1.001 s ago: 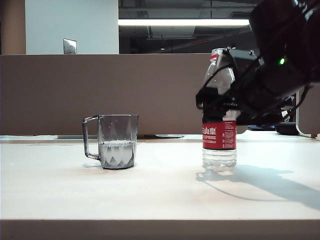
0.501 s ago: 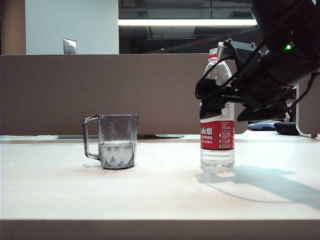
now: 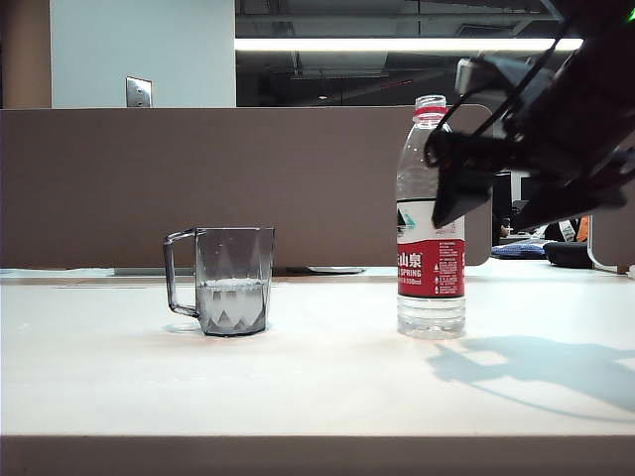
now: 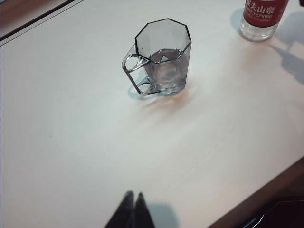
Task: Pick up the mineral water bottle on the table and pour water into the mug until it's half full.
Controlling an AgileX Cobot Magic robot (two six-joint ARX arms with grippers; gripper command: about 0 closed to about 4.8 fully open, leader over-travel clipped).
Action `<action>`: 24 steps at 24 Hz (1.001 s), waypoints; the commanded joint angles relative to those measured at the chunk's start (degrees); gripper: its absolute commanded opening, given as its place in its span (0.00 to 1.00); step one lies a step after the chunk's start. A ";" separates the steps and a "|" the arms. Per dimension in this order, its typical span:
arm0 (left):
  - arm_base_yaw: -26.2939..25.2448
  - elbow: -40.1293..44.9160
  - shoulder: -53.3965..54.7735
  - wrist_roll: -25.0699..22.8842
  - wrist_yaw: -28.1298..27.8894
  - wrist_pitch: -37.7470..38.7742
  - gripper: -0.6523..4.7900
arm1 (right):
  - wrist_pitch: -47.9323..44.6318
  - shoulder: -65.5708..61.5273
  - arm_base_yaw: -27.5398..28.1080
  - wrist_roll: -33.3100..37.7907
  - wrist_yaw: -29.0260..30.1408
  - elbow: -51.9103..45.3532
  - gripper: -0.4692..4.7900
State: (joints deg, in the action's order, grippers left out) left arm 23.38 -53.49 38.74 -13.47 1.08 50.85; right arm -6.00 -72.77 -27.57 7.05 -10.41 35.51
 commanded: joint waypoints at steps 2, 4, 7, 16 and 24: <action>-0.07 -0.24 -0.09 0.22 1.62 -0.50 0.11 | 9.64 7.78 -0.04 0.07 0.04 0.24 1.00; -0.07 -0.24 -0.09 0.24 1.64 -0.59 0.11 | 13.86 12.48 -0.04 0.09 0.04 0.26 1.00; -0.07 -0.24 -0.09 3.69 1.77 -0.48 0.11 | 21.94 24.44 -0.04 0.11 0.81 0.26 1.00; -0.04 6.38 -9.77 6.69 2.95 -12.57 0.11 | 39.85 54.01 -0.11 0.09 5.88 0.24 0.43; -0.04 20.09 -21.53 8.44 5.68 -19.32 0.11 | 40.26 69.07 -0.09 0.07 2.78 0.15 0.06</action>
State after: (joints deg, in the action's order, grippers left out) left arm 23.40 -35.11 18.74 -6.55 4.67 34.59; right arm 35.27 -4.56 -27.66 7.09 -5.17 35.55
